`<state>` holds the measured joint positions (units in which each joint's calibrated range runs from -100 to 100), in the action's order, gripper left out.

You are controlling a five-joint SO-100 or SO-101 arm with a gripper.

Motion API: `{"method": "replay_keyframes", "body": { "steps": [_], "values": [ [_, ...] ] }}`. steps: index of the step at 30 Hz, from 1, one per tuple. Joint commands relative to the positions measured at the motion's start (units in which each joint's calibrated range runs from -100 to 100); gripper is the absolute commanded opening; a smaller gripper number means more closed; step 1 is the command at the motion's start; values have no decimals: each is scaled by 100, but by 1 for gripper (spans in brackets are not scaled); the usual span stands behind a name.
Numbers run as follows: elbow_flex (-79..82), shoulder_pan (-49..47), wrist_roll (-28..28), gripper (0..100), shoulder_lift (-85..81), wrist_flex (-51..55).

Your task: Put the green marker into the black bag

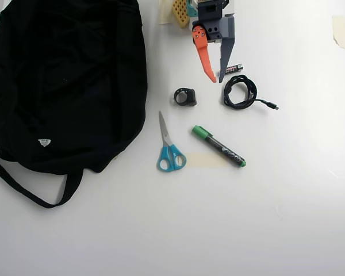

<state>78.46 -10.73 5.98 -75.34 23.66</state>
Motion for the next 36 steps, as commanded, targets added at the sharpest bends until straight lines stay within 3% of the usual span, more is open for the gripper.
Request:
{"method": "replay_keyframes", "body": {
  "steps": [1, 27, 32, 36],
  "values": [
    [-784, 26, -6, 2, 447, -126],
    [-4063, 527, -63, 2, 3692, -92],
    [-4656, 534, -520, 2, 4165, -92],
    [-5106, 534, -514, 2, 4497, -66]
  ]
}}
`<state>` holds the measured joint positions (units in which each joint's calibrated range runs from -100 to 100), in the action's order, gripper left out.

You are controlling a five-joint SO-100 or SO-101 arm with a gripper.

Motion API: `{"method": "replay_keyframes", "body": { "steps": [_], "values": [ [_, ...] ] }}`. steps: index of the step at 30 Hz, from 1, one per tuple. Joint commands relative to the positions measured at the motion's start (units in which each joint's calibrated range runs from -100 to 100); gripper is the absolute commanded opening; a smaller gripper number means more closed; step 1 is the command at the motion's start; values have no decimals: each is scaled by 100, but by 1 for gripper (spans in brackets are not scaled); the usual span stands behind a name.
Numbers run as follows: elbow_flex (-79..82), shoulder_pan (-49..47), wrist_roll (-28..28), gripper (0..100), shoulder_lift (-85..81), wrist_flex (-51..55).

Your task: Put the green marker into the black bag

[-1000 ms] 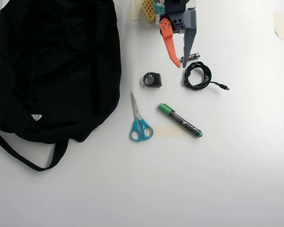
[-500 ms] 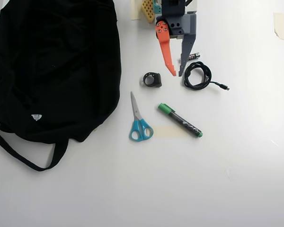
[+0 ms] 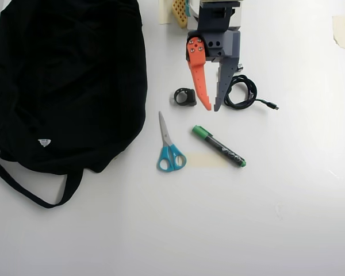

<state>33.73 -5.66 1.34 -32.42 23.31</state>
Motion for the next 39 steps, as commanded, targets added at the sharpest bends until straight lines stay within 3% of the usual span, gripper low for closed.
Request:
{"method": "replay_keyframes", "body": {
  "steps": [1, 23, 39],
  "values": [
    [-758, 27, -50, 2, 296, -32],
    [-3247, 35, -87, 2, 2379, -92],
    [-3346, 20, -82, 2, 2902, -695]
  ]
}}
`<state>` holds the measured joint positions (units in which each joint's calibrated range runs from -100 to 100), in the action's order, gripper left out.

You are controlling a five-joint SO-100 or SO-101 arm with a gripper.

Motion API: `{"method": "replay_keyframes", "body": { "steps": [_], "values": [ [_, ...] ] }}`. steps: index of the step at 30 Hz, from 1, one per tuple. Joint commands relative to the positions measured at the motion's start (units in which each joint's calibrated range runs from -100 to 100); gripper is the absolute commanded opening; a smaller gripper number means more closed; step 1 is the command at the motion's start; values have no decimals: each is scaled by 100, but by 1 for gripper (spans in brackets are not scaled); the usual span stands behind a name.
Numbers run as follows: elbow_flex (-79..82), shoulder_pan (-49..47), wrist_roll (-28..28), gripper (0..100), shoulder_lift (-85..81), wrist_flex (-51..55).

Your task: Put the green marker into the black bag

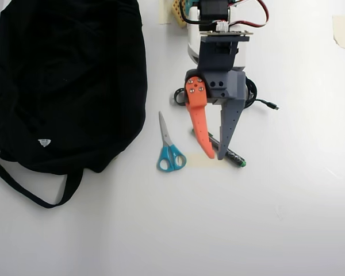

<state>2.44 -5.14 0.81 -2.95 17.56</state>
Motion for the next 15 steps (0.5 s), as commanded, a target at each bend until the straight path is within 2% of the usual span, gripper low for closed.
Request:
{"method": "replay_keyframes", "body": {
  "steps": [1, 9, 15],
  "values": [
    [-208, -32, -28, 2, -46, -102],
    [188, -106, -23, 3, -162, -94],
    [215, -256, 30, 2, -170, 725]
  ]
}}
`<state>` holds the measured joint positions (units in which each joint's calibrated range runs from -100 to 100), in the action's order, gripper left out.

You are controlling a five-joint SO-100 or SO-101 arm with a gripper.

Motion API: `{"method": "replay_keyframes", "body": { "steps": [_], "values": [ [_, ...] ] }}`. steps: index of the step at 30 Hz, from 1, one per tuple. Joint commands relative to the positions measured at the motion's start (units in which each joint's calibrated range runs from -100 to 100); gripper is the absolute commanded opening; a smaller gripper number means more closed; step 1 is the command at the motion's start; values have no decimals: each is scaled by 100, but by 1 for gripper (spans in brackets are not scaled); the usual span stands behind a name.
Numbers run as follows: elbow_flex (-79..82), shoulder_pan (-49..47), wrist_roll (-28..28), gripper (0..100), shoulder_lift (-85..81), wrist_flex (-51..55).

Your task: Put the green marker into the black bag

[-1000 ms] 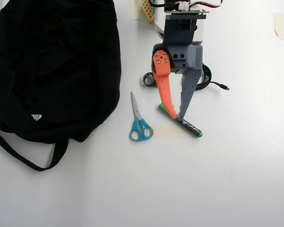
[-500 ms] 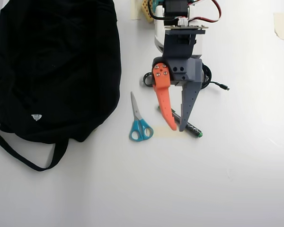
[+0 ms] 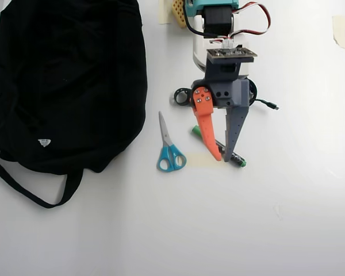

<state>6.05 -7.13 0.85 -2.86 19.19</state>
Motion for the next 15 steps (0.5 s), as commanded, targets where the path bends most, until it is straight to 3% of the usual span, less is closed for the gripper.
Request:
{"method": "replay_keyframes", "body": {
  "steps": [1, 15],
  "values": [
    [-147, -95, 25, 2, -187, 768],
    [-498, -477, -2, 2, -187, 3774]
  ]
}}
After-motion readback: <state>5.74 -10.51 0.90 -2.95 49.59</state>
